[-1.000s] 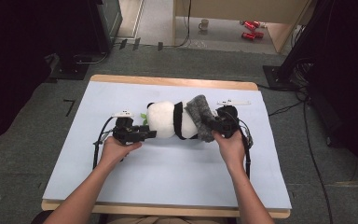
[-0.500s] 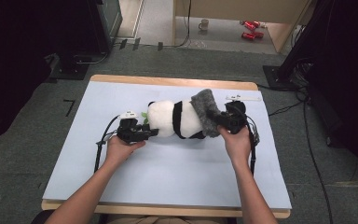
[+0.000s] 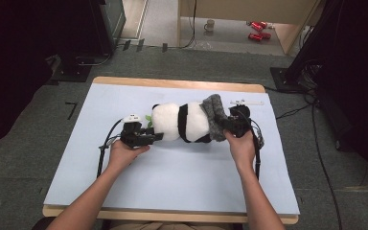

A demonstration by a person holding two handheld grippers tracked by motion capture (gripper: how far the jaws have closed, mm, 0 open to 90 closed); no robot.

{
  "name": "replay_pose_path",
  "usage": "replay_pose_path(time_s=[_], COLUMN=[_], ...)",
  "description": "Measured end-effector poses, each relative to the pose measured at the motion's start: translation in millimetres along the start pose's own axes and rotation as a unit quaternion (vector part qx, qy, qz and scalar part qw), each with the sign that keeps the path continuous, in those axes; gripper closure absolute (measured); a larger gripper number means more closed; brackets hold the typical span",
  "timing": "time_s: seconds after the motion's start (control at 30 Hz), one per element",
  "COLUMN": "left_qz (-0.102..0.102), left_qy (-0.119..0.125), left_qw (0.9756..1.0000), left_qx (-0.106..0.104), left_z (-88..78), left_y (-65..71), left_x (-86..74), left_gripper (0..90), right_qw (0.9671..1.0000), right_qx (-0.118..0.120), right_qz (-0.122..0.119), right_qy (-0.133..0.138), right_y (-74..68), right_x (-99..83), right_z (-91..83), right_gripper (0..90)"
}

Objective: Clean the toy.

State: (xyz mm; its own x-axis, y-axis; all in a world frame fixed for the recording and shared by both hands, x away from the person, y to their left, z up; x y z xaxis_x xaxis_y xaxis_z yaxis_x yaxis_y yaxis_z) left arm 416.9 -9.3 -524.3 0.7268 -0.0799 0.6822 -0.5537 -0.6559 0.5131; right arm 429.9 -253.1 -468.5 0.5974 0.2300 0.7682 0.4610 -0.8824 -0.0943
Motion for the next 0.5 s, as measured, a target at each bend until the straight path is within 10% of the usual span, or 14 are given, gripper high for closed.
replay_pose_path(time_s=[0.5], left_qz=[0.003], left_qy=[-0.005], left_qw=[1.0000], left_qx=[-0.001], left_z=[1.0], left_y=[-1.0], left_x=[-0.6], left_gripper=[46.5], right_qw=[0.9967], right_qx=[-0.002], right_qz=[0.026], right_qy=[-0.077], right_y=[7.1], right_x=[-49.0], right_z=[24.7], right_gripper=[76.9])
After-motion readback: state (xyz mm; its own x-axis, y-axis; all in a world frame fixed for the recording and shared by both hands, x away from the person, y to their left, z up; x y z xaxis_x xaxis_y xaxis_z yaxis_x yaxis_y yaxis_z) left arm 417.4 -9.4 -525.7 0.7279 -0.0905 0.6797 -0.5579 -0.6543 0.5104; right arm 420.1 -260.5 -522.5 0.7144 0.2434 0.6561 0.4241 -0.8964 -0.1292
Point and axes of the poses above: each handheld gripper's, and its own axes: z roughly forward along the jaws, x roughly out of its top, y roughly to its right, the point moved 10 cm from there along z, roughly forward along the jaws, and after that the axes turned 13 degrees about -z, right-handed, at the moved point
